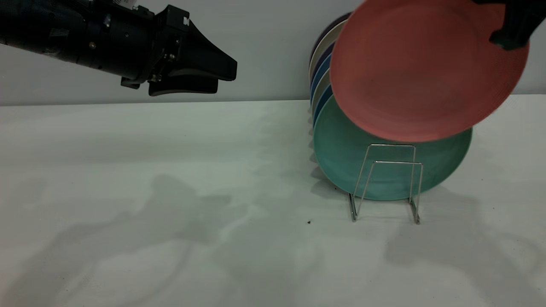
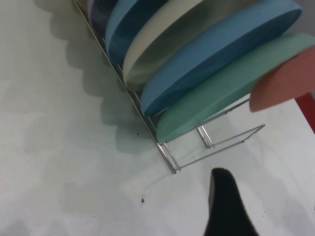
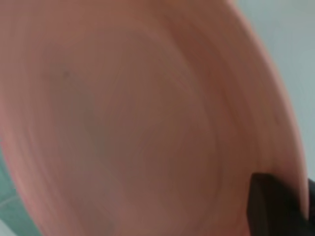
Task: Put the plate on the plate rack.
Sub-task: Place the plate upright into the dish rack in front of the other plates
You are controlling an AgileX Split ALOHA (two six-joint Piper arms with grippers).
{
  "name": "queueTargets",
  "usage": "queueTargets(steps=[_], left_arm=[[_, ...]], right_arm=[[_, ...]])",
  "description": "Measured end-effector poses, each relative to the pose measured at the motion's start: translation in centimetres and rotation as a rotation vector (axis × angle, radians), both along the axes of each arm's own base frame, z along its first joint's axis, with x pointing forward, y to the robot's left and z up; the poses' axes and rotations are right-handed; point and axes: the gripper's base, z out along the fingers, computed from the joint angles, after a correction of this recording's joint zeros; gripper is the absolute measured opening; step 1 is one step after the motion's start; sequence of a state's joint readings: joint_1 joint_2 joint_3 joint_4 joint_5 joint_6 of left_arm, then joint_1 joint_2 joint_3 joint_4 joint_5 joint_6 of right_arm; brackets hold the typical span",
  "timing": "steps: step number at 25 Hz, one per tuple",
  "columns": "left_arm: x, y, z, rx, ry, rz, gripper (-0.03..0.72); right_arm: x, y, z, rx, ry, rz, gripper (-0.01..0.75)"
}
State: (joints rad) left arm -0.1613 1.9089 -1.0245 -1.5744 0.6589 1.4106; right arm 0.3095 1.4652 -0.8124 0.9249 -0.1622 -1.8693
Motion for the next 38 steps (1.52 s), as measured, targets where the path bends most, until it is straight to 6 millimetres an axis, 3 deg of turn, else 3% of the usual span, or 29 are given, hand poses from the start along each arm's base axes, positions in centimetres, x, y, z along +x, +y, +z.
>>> queueTargets(steps=[17, 38], left_arm=[[0.0, 0.0, 0.0, 0.006, -0.001, 0.006, 0.458], [0.1, 0.1, -0.1, 0.012, -0.003, 0.013, 0.456]], right_arm=[[0.7, 0.8, -3.3, 0.019, 0.153, 0.036, 0.021], [-0.1, 1.9, -4.1, 0.064, 0.275, 0.155, 0.057]])
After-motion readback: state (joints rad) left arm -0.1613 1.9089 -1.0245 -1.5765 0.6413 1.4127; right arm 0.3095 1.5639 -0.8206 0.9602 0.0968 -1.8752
